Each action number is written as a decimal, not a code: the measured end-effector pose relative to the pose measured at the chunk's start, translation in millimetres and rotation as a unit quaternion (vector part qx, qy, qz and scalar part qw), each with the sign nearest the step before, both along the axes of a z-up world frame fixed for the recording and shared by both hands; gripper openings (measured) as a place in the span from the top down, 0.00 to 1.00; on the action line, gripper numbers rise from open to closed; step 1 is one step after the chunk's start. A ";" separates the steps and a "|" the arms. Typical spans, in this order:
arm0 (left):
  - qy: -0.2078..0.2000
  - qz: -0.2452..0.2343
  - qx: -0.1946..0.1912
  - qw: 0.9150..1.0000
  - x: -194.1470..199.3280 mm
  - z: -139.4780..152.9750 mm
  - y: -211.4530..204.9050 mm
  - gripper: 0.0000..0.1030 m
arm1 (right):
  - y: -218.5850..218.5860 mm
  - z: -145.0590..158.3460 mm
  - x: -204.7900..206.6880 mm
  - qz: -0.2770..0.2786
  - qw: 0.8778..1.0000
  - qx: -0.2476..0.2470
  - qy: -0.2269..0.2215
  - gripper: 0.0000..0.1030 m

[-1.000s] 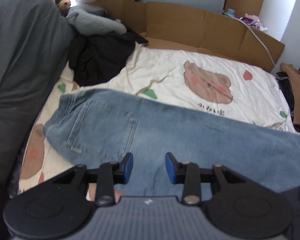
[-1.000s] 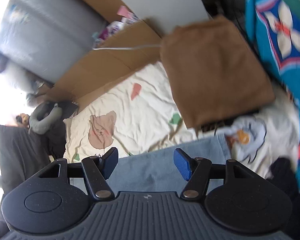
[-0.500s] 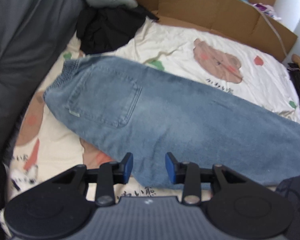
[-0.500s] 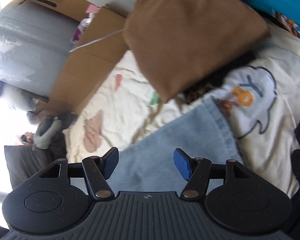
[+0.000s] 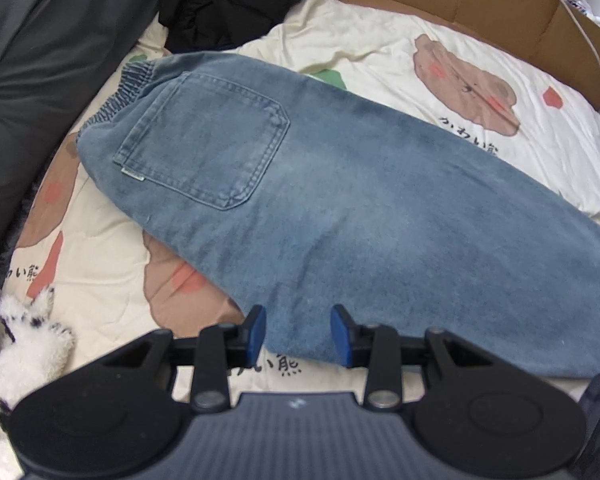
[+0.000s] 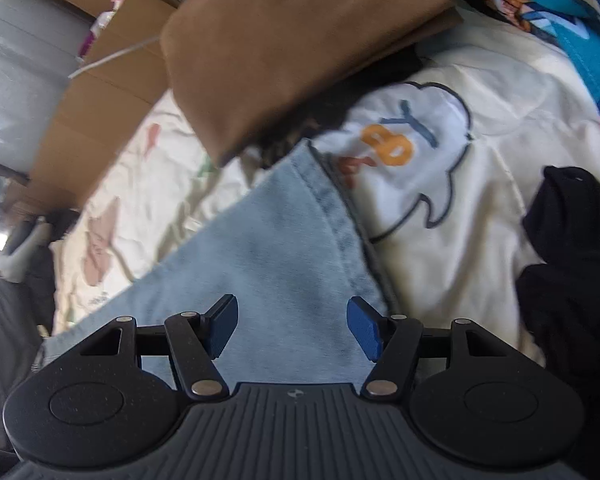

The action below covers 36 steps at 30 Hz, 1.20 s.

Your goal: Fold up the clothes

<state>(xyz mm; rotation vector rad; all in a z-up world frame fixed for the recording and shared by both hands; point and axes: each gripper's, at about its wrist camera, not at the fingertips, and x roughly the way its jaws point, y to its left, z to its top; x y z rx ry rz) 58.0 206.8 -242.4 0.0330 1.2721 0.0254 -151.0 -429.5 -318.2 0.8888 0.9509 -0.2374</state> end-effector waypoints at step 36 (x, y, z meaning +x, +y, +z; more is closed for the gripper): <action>0.063 0.105 0.065 0.990 -24.7 -54.9 -7.8 0.48 | 5.9 -53.1 -91.8 -0.095 0.992 0.086 -0.018 0.35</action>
